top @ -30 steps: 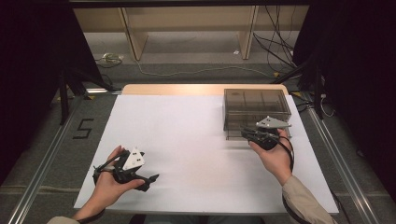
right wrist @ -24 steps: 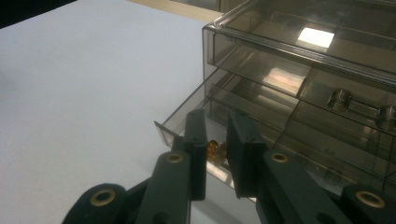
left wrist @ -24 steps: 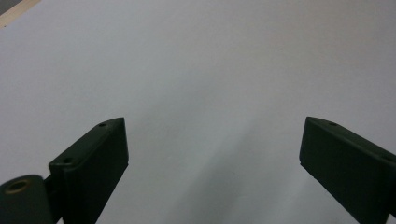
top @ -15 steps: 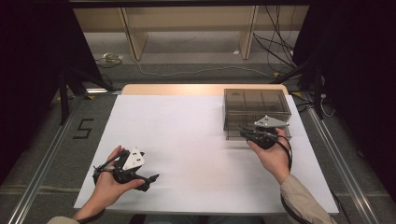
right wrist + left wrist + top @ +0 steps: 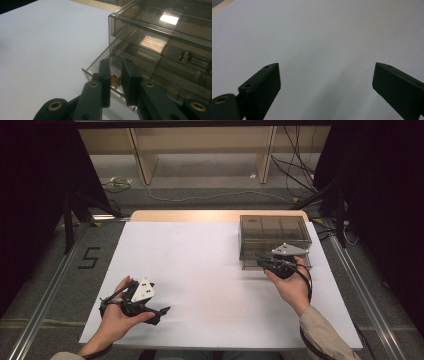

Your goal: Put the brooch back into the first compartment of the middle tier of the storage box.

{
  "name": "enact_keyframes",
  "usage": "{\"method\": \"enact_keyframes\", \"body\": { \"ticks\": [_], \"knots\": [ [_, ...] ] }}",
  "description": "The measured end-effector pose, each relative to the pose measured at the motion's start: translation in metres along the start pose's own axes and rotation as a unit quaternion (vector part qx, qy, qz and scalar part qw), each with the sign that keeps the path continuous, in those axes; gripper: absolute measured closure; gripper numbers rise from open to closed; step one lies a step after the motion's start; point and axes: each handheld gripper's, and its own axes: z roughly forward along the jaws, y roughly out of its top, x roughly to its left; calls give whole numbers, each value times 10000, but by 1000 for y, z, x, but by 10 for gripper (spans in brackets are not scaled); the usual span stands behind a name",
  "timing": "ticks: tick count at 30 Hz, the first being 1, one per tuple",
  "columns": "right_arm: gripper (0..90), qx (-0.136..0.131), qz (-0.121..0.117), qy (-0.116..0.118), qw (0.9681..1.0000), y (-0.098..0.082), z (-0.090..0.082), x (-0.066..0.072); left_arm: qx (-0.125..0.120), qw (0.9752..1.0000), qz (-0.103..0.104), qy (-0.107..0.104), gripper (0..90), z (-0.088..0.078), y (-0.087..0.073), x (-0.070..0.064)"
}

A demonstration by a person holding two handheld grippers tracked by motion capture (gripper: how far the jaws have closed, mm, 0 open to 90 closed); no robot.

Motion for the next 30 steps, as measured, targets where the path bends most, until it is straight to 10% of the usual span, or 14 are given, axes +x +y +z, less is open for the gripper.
{"method": "enact_keyframes", "body": {
  "ticks": [30],
  "knots": [
    [794,82,5,-63,9999,2,7,-3,-4,10000,9,-4,80,0,0,0]
  ]
}}
